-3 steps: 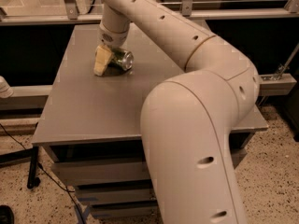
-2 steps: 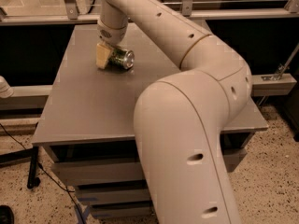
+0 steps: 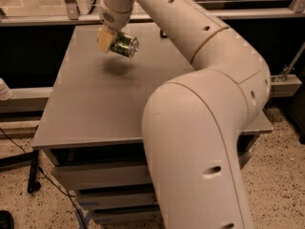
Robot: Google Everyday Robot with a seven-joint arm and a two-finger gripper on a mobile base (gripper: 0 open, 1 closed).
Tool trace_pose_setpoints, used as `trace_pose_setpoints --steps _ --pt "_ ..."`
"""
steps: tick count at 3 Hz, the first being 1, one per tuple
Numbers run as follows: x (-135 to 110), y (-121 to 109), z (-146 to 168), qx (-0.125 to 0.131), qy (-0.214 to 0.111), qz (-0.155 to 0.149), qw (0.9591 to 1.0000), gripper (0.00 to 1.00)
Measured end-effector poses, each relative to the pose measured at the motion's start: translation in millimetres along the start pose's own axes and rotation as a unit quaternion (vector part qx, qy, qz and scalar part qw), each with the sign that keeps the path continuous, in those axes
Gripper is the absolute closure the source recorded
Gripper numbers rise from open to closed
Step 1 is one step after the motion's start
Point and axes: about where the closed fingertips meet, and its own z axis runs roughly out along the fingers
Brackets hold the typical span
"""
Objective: Place green can upright
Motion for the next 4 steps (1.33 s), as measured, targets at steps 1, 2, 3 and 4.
trace_pose_setpoints --steps 1,2,3,4 --pt "2.9 -4.9 -39.7 0.018 -0.067 0.024 0.9973 1.00" --pt "27.5 -3.8 -69.4 0.030 -0.138 0.044 0.9890 1.00" --pt "59.0 2.4 -85.1 0.038 -0.205 0.057 0.9763 1.00" --pt "84.3 1.0 -98.8 0.054 -0.282 0.067 0.9556 1.00"
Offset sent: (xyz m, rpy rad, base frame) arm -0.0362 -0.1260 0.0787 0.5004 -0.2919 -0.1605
